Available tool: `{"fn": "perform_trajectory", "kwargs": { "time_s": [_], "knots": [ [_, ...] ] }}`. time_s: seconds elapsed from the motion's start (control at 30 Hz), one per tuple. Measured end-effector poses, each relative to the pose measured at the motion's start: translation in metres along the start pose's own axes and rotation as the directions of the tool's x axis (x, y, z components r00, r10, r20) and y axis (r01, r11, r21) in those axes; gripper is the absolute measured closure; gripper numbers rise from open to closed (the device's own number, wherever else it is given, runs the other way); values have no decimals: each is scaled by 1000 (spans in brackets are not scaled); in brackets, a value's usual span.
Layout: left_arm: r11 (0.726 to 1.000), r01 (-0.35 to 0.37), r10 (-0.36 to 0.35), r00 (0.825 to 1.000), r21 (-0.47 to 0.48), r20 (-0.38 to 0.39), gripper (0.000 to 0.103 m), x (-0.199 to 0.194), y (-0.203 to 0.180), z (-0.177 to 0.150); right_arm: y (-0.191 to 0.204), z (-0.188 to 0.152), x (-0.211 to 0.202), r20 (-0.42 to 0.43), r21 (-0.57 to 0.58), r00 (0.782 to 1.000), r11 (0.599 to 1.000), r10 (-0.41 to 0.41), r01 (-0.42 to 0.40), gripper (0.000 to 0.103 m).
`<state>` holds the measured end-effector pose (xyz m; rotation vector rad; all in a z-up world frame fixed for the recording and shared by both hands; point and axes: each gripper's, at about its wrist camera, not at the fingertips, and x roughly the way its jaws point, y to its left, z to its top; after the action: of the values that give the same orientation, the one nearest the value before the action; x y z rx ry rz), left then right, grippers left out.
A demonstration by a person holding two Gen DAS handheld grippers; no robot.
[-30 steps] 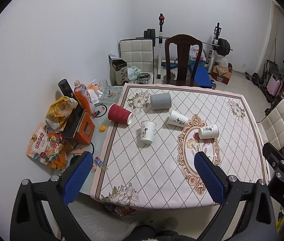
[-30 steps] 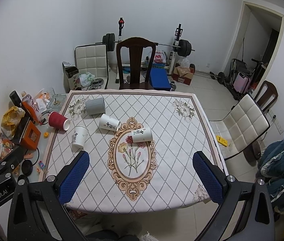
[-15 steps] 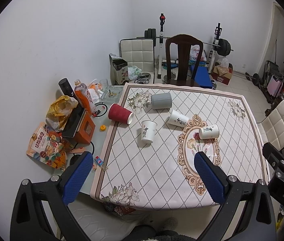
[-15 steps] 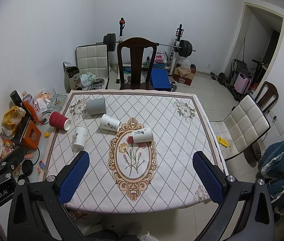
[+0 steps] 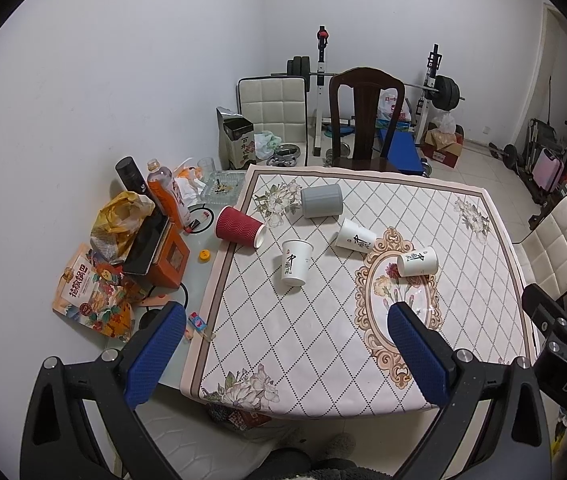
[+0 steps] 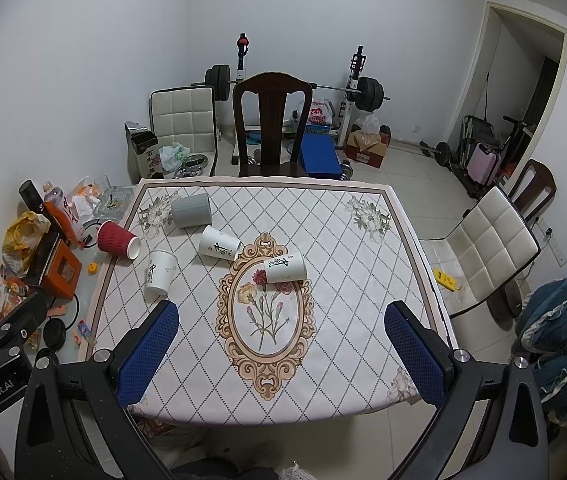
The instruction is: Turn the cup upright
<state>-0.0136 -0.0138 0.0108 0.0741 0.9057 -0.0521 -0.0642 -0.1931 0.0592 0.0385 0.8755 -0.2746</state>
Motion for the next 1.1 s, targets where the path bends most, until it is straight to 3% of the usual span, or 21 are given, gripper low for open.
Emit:
{"fn": "perform_trajectory", "kwargs": {
  "time_s": [0.4, 0.6, 0.8, 1.1],
  "knots": [
    [1000, 1, -1, 1000, 0, -2, 0, -1, 1, 0, 0, -2, 5, -11, 2, 1000, 1000, 9, -9, 0],
    [999, -25, 24, 998, -21, -51, 0, 16, -1, -2, -6, -6, 36, -80, 0, 997, 1000, 21, -22, 0],
    [993, -116, 110, 984, -30, -142, 0, 76, -2, -15, -9, -26, 104, -204, -8, 979, 1000, 28, -30, 0],
    [990, -133, 141, 935, 46, -326, 0, 186, 3, -25, 15, -54, 222, -386, -20, 922, 999, 36, -47, 0]
  ]
}}
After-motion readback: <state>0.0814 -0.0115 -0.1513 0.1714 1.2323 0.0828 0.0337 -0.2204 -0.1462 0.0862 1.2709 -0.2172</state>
